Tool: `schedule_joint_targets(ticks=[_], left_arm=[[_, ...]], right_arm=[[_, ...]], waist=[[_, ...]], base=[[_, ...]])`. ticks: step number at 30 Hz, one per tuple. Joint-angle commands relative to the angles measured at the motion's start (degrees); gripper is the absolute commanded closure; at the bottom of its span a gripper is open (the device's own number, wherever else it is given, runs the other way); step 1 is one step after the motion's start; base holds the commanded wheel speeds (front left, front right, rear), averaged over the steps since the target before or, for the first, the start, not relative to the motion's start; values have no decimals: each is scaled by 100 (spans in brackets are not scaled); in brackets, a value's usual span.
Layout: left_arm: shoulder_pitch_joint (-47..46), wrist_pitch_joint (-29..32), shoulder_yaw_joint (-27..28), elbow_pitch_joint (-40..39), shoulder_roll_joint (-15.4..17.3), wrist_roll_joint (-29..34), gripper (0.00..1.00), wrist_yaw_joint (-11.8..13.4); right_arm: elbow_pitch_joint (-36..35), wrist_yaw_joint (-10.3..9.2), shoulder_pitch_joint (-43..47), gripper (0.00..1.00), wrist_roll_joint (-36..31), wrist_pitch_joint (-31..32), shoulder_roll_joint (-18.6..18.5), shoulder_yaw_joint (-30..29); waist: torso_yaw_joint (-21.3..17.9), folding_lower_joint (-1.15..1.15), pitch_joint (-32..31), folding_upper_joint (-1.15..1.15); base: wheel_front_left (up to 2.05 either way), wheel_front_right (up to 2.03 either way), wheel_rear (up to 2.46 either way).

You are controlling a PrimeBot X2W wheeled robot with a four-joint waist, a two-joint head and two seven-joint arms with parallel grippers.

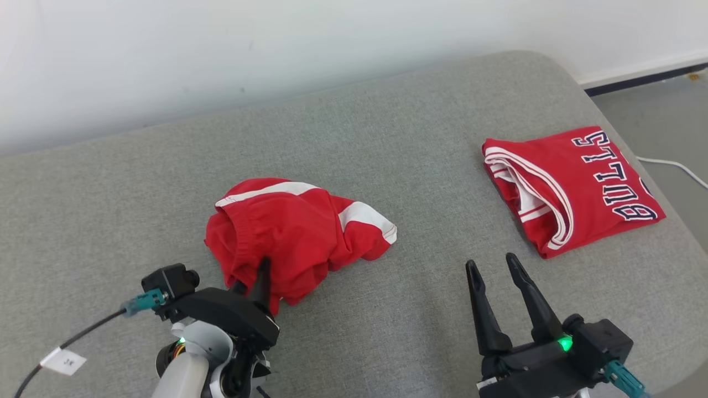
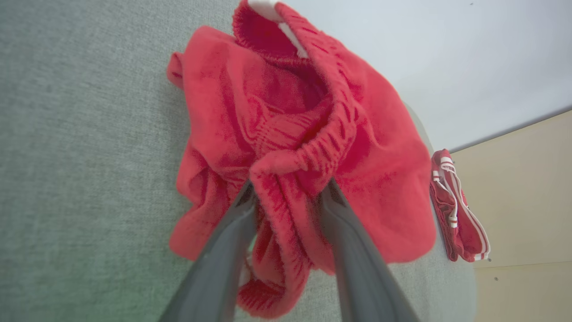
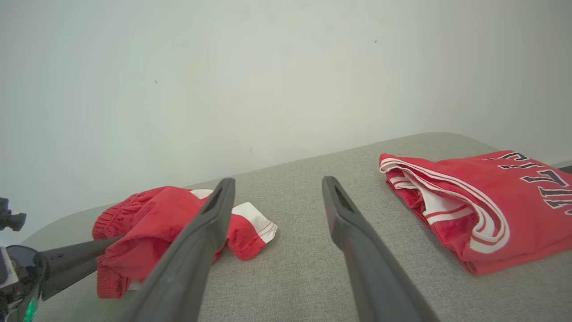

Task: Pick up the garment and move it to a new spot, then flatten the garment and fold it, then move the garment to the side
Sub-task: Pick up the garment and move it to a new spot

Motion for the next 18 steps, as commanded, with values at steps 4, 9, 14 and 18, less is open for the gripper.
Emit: schedule_joint_targets(ticks=[4, 9, 14, 18], left_arm=[[161, -884, -100, 127, -25, 14, 0, -286], [567, -2029, -237, -128, -29, 329, 0, -582], [1247, -2381, -143, -728, 138, 1195, 0, -607], [2013, -2381, 503, -1666, 95, 2222, 0, -507]], right_arm=[[14, -13, 196, 0, -56, -26, 6, -149], [-3, -13, 418, 0, -125, -10, -11, -437], [-6, -13, 649, 0, -221, 53, -96, -760], [48, -13, 801, 0, -270, 78, -158, -941]], waist=[[168, 0, -226, -1], [377, 0, -465, -1], [638, 0, -645, -1], [839, 0, -732, -1]], base=[[0, 0, 0], [0, 0, 0], [0, 0, 0], [0, 0, 0]])
